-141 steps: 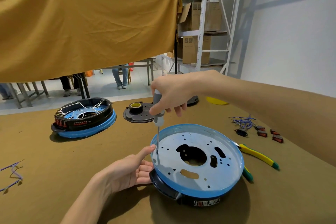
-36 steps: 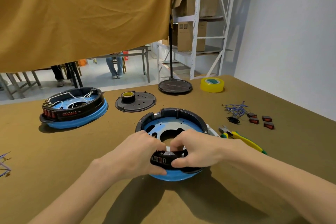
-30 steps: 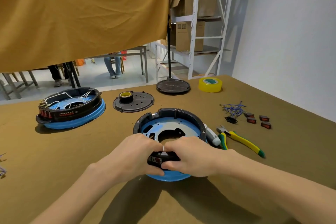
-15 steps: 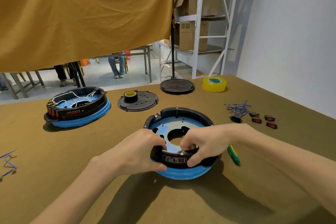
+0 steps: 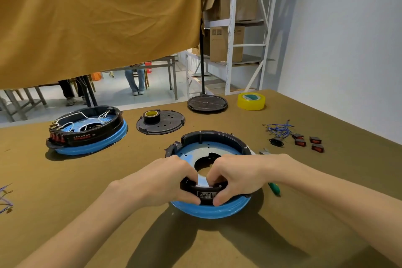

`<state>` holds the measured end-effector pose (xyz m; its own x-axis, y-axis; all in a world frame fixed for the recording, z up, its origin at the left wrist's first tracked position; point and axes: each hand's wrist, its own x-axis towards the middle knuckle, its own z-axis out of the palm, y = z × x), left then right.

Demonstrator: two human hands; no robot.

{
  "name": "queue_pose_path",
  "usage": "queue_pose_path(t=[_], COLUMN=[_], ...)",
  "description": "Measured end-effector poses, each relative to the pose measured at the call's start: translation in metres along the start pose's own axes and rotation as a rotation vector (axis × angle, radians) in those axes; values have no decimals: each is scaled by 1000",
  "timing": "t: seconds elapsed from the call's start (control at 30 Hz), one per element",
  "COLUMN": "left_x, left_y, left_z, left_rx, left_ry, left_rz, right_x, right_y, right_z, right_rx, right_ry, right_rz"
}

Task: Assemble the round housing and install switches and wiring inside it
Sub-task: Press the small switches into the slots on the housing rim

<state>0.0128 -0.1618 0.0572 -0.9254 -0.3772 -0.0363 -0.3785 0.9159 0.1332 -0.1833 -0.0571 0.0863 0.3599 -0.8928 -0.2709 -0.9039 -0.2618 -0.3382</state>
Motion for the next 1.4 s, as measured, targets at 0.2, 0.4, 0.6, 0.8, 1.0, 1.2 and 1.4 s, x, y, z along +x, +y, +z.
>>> queue_pose_path(t=[0.2,0.4,0.6,0.8,1.0,1.2,1.4], left_x=[-13,-10,-8,-15,-19,-20,11], left_y=[-21,-10,8,4,-16,-9,-34], left_z=[-2,-4,3,11,-4,-3,2], left_rx=[70,145,192,83,140,71,-380], left_ry=[106,-13,-71,24,4,-12,449], left_rz=[28,76,64,67,-6,8,-349], right_x=[-9,-2,-6,-4,-1,-3,56], right_y=[8,1,2,-8,-6,9,27], right_z=[-4,16,-1,12,15,-21,-6], right_rx=[0,91,85,81,58,230,-34], right_ry=[-45,74,-117,41,5,-37,268], right_rz=[17,-30,36,-8,-15,49,198])
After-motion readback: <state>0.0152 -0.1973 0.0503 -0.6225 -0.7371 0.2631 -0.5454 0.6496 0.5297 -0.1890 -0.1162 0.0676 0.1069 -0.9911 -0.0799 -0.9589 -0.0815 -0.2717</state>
